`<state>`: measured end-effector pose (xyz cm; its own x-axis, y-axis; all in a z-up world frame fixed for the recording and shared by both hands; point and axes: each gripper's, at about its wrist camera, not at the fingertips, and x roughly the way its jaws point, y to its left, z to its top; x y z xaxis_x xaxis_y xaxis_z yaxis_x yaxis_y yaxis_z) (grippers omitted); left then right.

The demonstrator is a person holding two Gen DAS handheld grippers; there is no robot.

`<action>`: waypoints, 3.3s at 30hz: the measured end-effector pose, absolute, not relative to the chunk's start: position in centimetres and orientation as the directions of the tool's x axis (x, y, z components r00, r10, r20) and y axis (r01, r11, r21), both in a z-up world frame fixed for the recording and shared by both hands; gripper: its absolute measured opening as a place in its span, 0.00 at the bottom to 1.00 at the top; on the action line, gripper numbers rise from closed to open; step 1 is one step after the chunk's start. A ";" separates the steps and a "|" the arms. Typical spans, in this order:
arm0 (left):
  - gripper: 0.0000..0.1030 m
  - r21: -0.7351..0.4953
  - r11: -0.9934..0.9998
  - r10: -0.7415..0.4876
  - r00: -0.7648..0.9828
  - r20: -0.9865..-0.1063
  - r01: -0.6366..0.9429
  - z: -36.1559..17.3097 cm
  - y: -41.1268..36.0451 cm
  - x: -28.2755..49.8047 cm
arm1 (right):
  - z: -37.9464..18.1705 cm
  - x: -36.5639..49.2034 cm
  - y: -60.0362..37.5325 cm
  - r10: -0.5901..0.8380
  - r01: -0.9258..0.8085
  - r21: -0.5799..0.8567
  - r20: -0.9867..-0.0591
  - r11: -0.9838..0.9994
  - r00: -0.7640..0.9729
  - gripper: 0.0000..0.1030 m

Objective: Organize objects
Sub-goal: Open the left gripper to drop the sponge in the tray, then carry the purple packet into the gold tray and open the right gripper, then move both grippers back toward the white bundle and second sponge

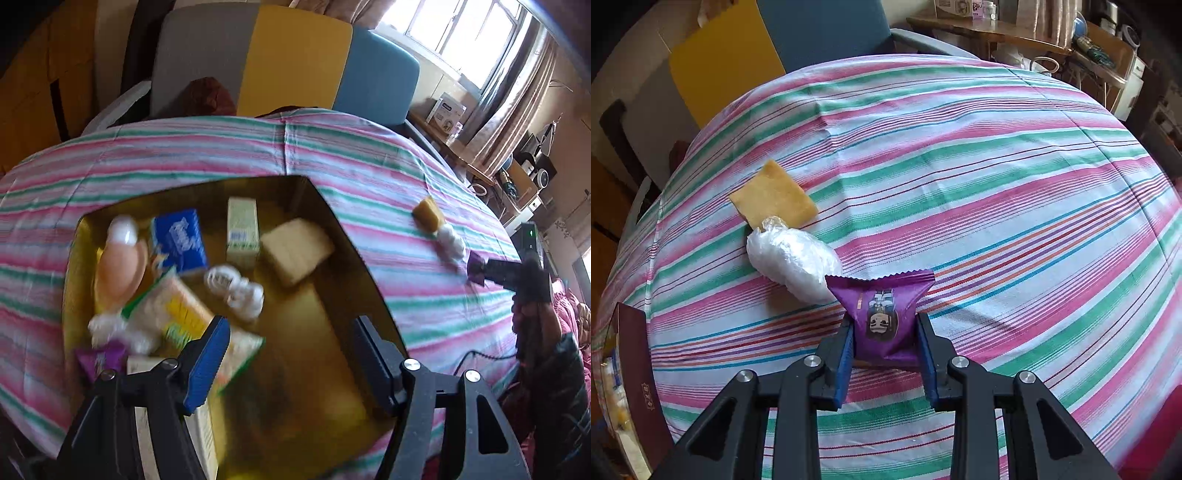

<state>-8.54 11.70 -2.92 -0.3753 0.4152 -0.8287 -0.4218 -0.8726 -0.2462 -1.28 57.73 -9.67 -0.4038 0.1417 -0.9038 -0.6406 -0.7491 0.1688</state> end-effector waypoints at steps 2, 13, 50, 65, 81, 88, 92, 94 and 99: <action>0.67 -0.265 -0.877 0.420 -0.371 -0.828 -0.400 -3.0 10.6 -7.7 | -9.5 -1.1 57.9 0.143 -0.644 0.179 -0.899 -0.744 -0.414 0.30; 0.66 -0.233 -0.919 0.367 -0.480 -0.797 -0.317 -1.3 5.5 -5.3 | -8.1 -0.9 56.8 0.158 -0.609 0.181 -0.874 -0.773 -0.460 0.30; 0.66 -0.337 -0.908 0.419 -0.479 -0.772 -0.250 -3.5 0.3 -4.6 | -9.2 -12.3 19.1 -0.121 0.199 0.054 -0.933 -0.979 -0.340 0.31; 0.66 -0.263 -0.919 0.384 -0.508 -0.771 -0.294 -1.8 2.0 -4.1 | -4.2 -9.2 24.5 -0.206 0.120 0.168 -0.852 -0.978 -0.482 0.57; 0.66 -0.121 -0.890 0.367 -0.532 -0.763 -0.439 0.8 8.0 -2.7 | -2.0 -2.5 40.6 -0.008 -0.201 0.157 -0.806 -0.967 -0.591 0.73; 0.66 -0.058 -0.849 0.375 -0.522 -0.766 -0.525 1.5 12.1 -2.1 | -3.6 0.2 50.3 0.126 -0.435 0.175 -0.804 -0.883 -0.581 0.75; 0.66 -0.050 -0.822 0.389 -0.496 -0.776 -0.567 1.7 14.6 -2.2 | -5.5 2.2 55.4 0.162 -0.589 0.250 -0.815 -0.768 -0.557 0.75; 0.66 -0.053 -0.810 0.396 -0.479 -0.783 -0.584 1.7 15.8 -2.3 | -5.7 3.1 57.1 0.160 -0.643 0.301 -0.815 -0.704 -0.557 0.75; 0.66 -0.086 -0.780 0.422 -0.420 -0.803 -0.619 1.6 19.4 -2.9 | -5.7 4.5 58.6 0.150 -0.683 0.376 -0.802 -0.626 -0.579 0.75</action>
<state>-2.88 19.40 1.57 -0.4205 0.4224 -0.8030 -0.6195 -0.7803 -0.0861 4.48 58.55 -5.71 -0.5786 0.1505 -0.8016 -0.6832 -0.6261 0.3757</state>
